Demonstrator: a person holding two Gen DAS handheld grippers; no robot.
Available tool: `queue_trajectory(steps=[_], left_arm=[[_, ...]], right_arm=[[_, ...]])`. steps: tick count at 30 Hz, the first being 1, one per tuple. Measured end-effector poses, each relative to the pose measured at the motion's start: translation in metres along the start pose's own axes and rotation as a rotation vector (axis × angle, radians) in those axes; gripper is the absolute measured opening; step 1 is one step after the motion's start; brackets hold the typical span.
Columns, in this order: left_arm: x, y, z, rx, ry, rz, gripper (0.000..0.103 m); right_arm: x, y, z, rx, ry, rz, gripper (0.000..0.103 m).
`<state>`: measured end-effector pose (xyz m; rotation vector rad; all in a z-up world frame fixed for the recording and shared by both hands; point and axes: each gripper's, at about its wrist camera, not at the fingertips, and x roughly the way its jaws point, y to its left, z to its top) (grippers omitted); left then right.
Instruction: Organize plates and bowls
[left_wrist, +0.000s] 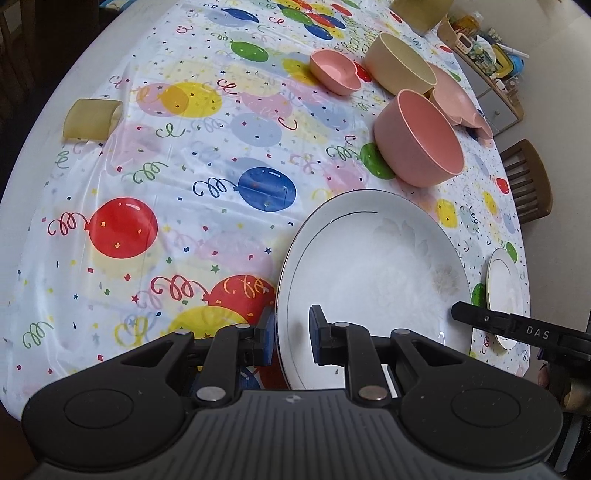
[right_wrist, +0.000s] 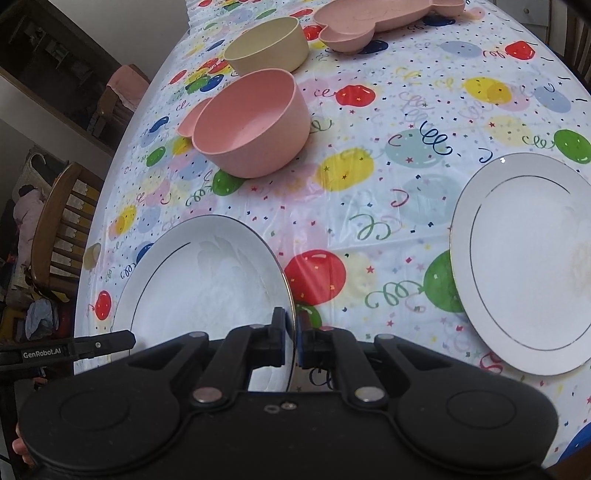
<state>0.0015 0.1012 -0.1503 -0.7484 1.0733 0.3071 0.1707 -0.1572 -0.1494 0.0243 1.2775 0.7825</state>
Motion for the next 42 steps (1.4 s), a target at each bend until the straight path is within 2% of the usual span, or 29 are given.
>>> queue_trajectory(steps=[7, 10, 11, 14, 26, 31, 33, 35, 38, 41, 42], left_arm=[[-0.001, -0.001, 0.0, 0.009, -0.003, 0.004, 0.018], [-0.007, -0.002, -0.001, 0.013, -0.019, 0.006, 0.018], [-0.009, -0.002, -0.001, 0.015, -0.022, 0.006, 0.018], [-0.017, -0.001, -0.002, 0.005, -0.028, 0.001, 0.018], [-0.063, -0.024, -0.003, 0.154, -0.117, -0.029, 0.019], [-0.081, -0.043, -0.002, 0.241, -0.159, -0.05, 0.033], [-0.088, -0.051, -0.002, 0.274, -0.178, -0.059, 0.048], [-0.094, -0.059, -0.003, 0.314, -0.202, -0.064, 0.055], [-0.099, -0.072, -0.004, 0.371, -0.219, -0.083, 0.055], [-0.102, -0.086, -0.007, 0.426, -0.229, -0.1, 0.055], [-0.103, -0.091, -0.008, 0.445, -0.234, -0.105, 0.057]], right_arm=[[0.003, -0.001, -0.005, 0.014, 0.004, -0.01, 0.006], [0.002, 0.0, -0.005, 0.013, 0.0, -0.01, 0.012], [0.0, 0.001, -0.005, 0.01, -0.004, -0.018, 0.017], [-0.007, 0.001, -0.005, 0.005, -0.02, -0.033, 0.019], [-0.049, 0.033, -0.016, -0.057, -0.129, -0.045, 0.036], [-0.071, 0.047, -0.025, -0.071, -0.194, -0.053, 0.043], [-0.081, 0.051, -0.029, -0.073, -0.224, -0.057, 0.045], [-0.091, 0.054, -0.032, -0.073, -0.254, -0.061, 0.046], [-0.107, 0.059, -0.039, -0.07, -0.304, -0.076, 0.047], [-0.123, 0.062, -0.047, -0.071, -0.356, -0.1, 0.066], [-0.129, 0.063, -0.051, -0.076, -0.377, -0.11, 0.069]])
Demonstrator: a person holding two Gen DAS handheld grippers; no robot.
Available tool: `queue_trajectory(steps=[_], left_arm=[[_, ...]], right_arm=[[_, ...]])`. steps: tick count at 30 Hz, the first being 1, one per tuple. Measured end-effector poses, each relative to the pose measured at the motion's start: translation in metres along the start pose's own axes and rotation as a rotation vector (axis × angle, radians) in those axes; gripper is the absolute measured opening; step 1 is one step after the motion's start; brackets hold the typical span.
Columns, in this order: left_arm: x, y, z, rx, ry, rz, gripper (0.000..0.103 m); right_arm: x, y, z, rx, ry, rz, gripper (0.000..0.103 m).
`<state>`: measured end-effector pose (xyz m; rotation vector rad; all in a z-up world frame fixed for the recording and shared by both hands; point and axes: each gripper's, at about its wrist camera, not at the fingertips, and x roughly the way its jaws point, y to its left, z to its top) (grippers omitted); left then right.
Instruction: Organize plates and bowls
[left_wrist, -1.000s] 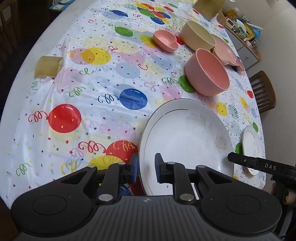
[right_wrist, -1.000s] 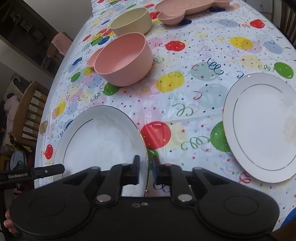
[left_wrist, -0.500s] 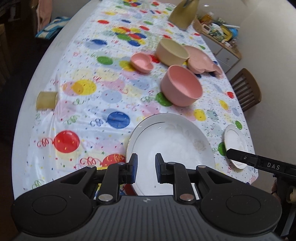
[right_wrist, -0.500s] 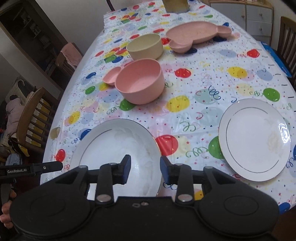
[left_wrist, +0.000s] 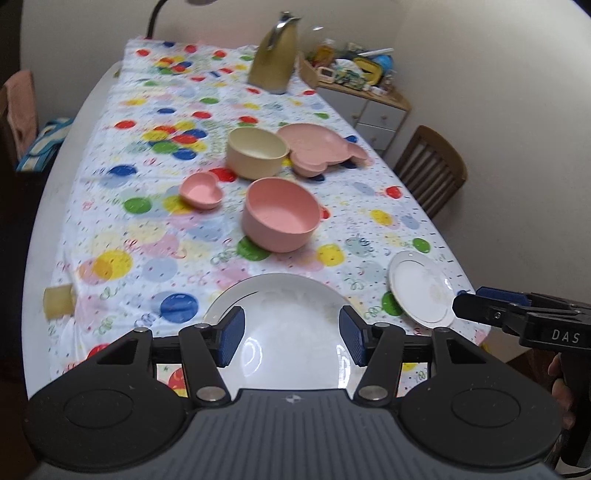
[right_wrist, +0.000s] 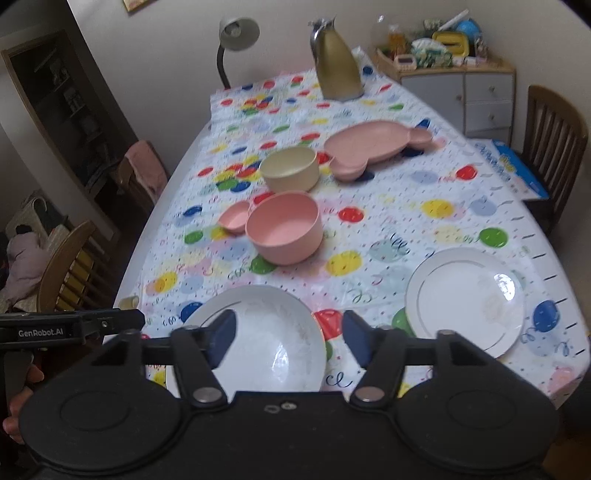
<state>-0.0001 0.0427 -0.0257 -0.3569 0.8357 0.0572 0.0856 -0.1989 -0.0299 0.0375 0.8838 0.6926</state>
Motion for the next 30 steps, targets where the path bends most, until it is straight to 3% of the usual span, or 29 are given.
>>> queue_trajectory(steps=[11, 14, 19, 25, 30], left_arm=[[-0.004, -0.049, 0.011, 0.152, -0.077, -0.032, 0.078], [-0.001, -0.06, 0.014, 0.171, -0.093, -0.022, 0.079], [0.014, -0.08, 0.016, 0.178, -0.092, -0.015, 0.079], [0.045, -0.105, 0.019, 0.152, -0.055, 0.012, 0.079], [0.076, -0.127, 0.022, 0.129, -0.02, 0.036, 0.079]], right_arm=[[-0.049, -0.003, -0.007, -0.017, -0.115, -0.117, 0.088], [-0.059, -0.007, -0.008, -0.032, -0.152, -0.147, 0.102], [-0.068, -0.018, -0.005, -0.08, -0.188, -0.166, 0.103], [-0.06, -0.061, 0.001, -0.016, -0.144, -0.166, 0.103], [-0.046, -0.094, 0.007, -0.04, -0.107, -0.173, 0.102]])
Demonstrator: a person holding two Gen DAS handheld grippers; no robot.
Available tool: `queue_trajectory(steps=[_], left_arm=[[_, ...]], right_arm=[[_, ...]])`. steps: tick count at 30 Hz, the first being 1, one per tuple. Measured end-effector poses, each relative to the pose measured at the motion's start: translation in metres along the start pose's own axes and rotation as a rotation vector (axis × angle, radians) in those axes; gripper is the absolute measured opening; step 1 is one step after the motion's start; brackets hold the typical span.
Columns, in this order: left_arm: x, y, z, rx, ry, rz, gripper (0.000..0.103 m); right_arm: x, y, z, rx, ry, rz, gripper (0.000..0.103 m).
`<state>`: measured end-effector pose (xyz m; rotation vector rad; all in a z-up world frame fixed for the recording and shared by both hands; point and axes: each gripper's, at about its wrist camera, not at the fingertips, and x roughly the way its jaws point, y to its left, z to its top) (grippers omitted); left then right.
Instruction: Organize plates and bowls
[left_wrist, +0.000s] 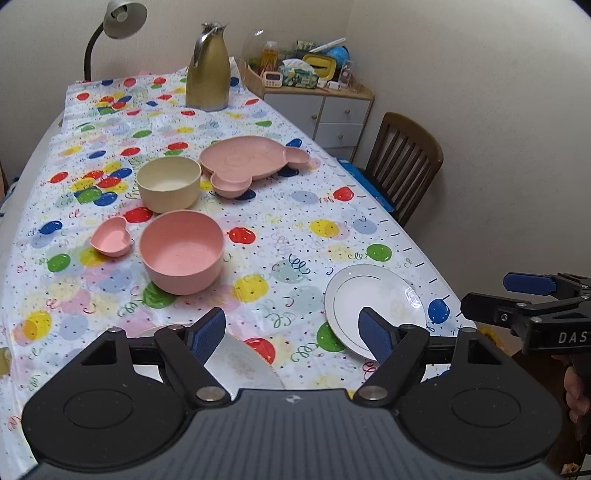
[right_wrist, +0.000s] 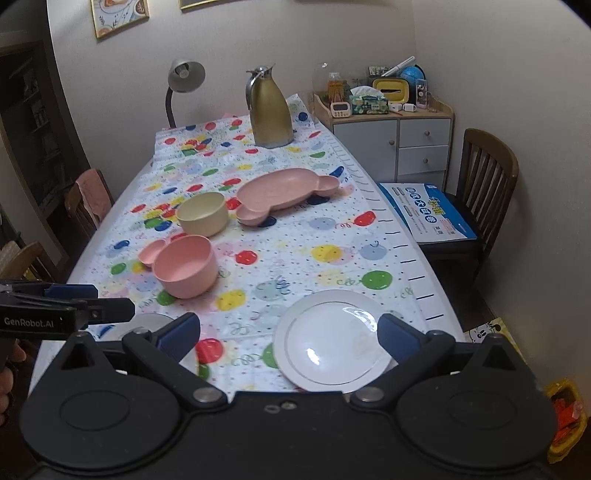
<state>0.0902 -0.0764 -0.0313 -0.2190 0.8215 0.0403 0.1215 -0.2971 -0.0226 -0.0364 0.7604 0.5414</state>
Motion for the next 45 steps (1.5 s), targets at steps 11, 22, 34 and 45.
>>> queue_trajectory(steps=[11, 22, 34, 45], left_arm=[[0.067, -0.042, 0.006, -0.059, 0.104, 0.06, 0.079], [0.125, -0.053, -0.001, -0.171, 0.216, 0.086, 0.078], [0.153, -0.045, -0.009, -0.289, 0.272, 0.116, 0.071], [0.17, -0.046, -0.01, -0.347, 0.306, 0.067, 0.046]], right_arm=[[0.065, -0.075, 0.008, 0.002, 0.133, 0.037, 0.092], [0.125, -0.117, 0.013, -0.02, 0.262, 0.112, 0.077], [0.171, -0.135, 0.013, -0.037, 0.381, 0.21, 0.058], [0.195, -0.147, 0.019, -0.041, 0.432, 0.258, 0.041]])
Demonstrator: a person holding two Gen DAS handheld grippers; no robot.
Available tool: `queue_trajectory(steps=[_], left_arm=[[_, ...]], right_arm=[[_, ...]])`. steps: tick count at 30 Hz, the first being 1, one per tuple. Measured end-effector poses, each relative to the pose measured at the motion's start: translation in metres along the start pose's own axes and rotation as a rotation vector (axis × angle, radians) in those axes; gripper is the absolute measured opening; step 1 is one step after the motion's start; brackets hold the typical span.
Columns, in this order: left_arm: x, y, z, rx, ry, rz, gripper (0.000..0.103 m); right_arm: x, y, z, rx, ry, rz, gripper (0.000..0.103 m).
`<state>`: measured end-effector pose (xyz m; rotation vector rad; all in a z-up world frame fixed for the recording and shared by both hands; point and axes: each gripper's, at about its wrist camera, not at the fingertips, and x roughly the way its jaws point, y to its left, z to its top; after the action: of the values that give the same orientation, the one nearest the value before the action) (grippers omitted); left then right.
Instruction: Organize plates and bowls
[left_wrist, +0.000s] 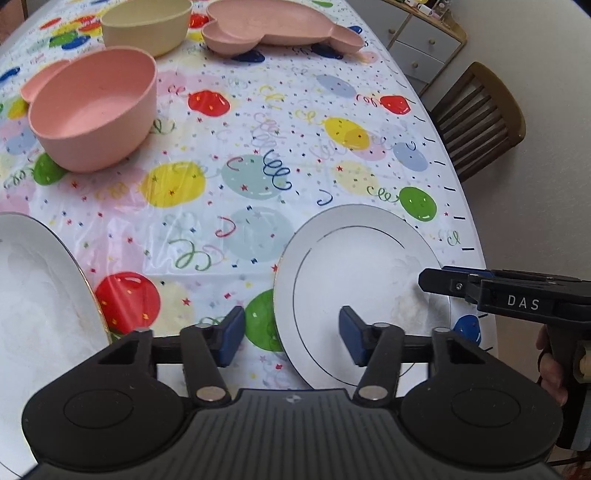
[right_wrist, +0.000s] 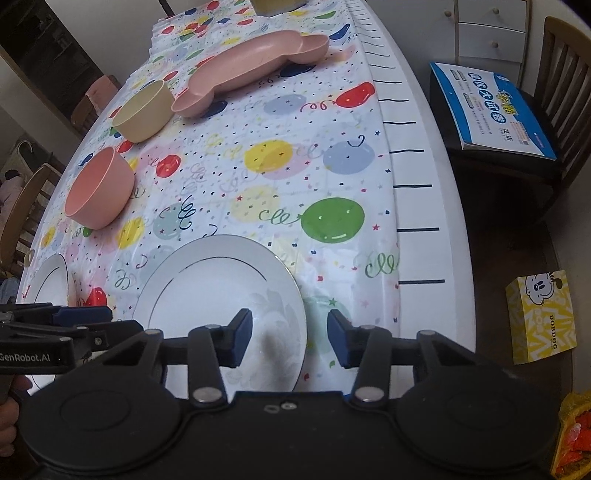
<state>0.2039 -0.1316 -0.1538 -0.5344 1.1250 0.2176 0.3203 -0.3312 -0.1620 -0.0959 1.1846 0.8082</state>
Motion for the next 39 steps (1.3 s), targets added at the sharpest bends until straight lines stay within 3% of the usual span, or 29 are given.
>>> queue_trajectory(steps=[3, 7, 11, 15, 26, 39], left_arm=[[0.004, 0.002, -0.001, -0.019, 0.016, -0.019, 0.035], [0.007, 0.007, 0.001, -0.051, 0.021, -0.03, 0.029], [0.005, 0.012, 0.003, -0.075, 0.016, -0.045, 0.022], [0.008, 0.016, 0.004, -0.089, 0.033, -0.051, 0.017], [0.009, 0.021, 0.005, -0.092, 0.031, -0.062, 0.016], [-0.018, 0.032, 0.004, -0.079, 0.012, -0.056, 0.016]], right_arm=[[0.003, -0.005, 0.002, 0.017, 0.012, 0.021, 0.036], [0.004, -0.008, 0.002, 0.023, 0.016, 0.044, 0.034], [0.006, -0.01, 0.004, 0.031, 0.031, 0.064, 0.021], [0.005, -0.01, 0.003, 0.028, 0.034, 0.065, 0.019], [0.006, -0.015, 0.005, 0.041, 0.047, 0.066, 0.01], [-0.005, 0.002, 0.003, 0.086, 0.035, 0.067, 0.008]])
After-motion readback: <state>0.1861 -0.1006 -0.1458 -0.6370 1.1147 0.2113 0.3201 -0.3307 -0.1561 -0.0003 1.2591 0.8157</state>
